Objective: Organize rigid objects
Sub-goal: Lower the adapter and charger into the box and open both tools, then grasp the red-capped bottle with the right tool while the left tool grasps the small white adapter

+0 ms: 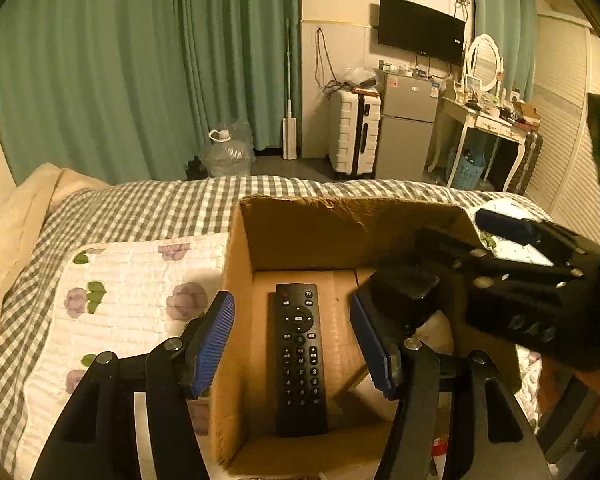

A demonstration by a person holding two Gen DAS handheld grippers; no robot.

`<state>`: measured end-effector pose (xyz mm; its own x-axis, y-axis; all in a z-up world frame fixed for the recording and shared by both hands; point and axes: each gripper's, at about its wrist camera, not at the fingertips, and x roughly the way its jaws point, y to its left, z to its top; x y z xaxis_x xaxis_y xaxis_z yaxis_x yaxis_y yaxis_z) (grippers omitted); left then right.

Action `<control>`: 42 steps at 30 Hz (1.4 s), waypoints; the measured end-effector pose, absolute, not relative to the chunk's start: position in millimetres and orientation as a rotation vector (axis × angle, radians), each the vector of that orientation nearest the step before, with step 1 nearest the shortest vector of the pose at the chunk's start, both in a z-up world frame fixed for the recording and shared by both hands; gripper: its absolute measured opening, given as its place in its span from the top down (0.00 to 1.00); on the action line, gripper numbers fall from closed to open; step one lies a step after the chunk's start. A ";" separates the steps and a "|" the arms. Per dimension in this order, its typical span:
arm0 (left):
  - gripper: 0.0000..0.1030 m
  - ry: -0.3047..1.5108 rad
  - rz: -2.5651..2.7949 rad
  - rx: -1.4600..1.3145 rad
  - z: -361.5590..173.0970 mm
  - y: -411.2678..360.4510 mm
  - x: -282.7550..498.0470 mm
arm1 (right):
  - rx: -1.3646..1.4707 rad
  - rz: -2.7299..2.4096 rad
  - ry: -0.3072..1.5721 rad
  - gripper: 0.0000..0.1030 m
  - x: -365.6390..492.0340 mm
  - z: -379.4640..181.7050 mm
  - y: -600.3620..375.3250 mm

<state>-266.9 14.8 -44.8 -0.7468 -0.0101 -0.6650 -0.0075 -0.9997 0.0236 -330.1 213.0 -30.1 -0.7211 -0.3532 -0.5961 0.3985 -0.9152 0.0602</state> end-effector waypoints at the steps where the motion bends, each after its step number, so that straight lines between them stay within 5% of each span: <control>1: 0.39 -0.043 -2.936 1.108 -41.7 14.8 -262.3 | 0.868 -2.606 0.108 0.26 -321.9 -23.9 216.5; 16: 0.37 -0.114 -2.948 1.047 -1.1 2.6 -164.0 | 0.799 -2.678 0.176 0.17 -190.4 33.3 249.1; 25: 0.37 -0.097 -2.930 1.033 -23.1 -4.8 -128.1 | 0.965 -2.658 0.185 0.17 -163.6 -22.0 253.8; 42: 0.37 -0.070 -2.822 1.363 -145.3 -10.4 -142.1 | 1.309 -2.488 0.316 0.19 -186.2 -140.1 224.5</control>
